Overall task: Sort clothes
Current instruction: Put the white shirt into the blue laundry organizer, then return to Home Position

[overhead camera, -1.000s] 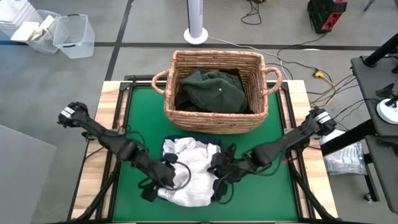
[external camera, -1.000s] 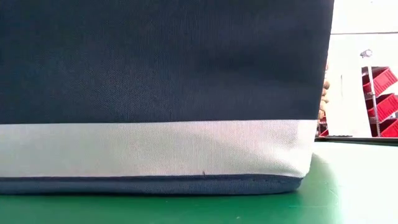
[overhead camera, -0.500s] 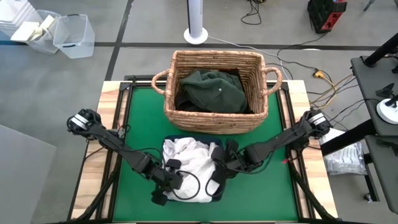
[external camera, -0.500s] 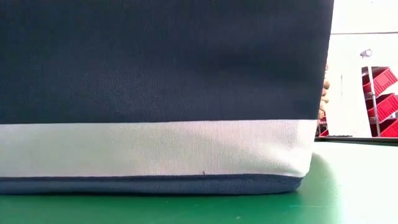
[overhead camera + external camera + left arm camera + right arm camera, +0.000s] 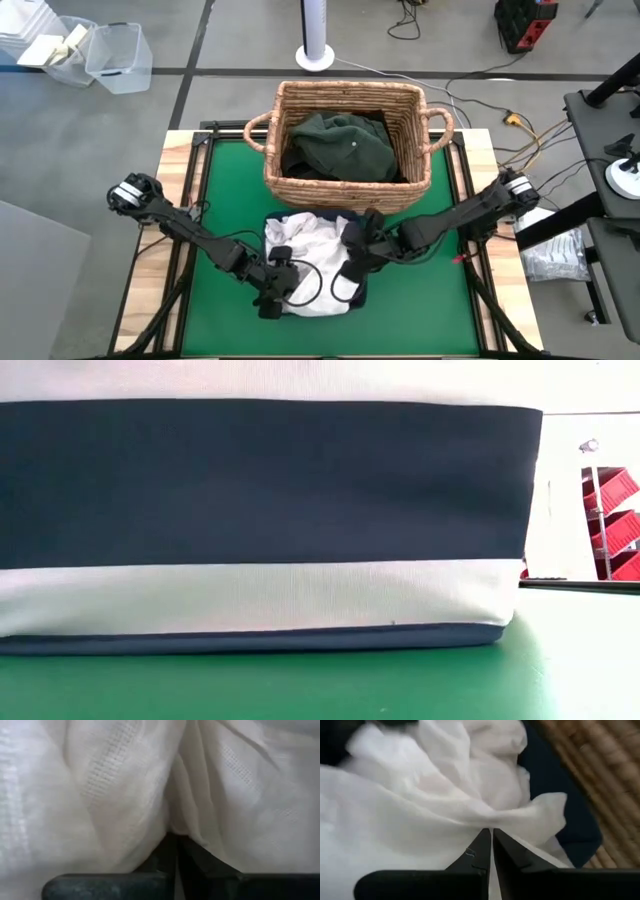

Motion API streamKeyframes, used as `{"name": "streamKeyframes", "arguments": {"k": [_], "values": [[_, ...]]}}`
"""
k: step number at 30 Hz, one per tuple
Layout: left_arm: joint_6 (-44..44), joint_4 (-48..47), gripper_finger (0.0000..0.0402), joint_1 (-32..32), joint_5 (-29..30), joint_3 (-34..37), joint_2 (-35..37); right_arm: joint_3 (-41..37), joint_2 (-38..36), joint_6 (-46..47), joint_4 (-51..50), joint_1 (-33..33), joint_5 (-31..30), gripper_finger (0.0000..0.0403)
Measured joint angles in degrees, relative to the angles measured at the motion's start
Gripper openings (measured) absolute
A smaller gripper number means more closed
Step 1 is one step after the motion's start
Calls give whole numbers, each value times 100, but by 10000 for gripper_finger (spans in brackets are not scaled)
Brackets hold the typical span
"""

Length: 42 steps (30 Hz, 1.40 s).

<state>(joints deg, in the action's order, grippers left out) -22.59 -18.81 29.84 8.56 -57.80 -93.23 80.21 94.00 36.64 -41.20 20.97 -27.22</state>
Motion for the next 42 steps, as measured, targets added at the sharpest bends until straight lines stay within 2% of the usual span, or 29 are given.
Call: {"name": "streamKeyframes", "arguments": {"k": [8,19,27,32,37,42], "values": [[87,-220,0,-43,-9,-57,194,28,-654,332,-31,99,30,12],[-358,-428,0,-40,-198,-57,1102,78,-1294,661,-120,251,17,12],[-828,-1137,0,23,-197,-59,2145,91,-1588,1943,-1482,474,49,12],[-1047,-1830,0,75,116,-59,2605,-133,-1599,2710,-2235,769,209,12],[-1181,-2506,0,82,147,-59,2847,-611,-1596,3315,-2184,982,601,12],[-1134,-2643,0,86,443,-59,2963,-1168,-1596,3550,-1405,1059,649,12]]}}
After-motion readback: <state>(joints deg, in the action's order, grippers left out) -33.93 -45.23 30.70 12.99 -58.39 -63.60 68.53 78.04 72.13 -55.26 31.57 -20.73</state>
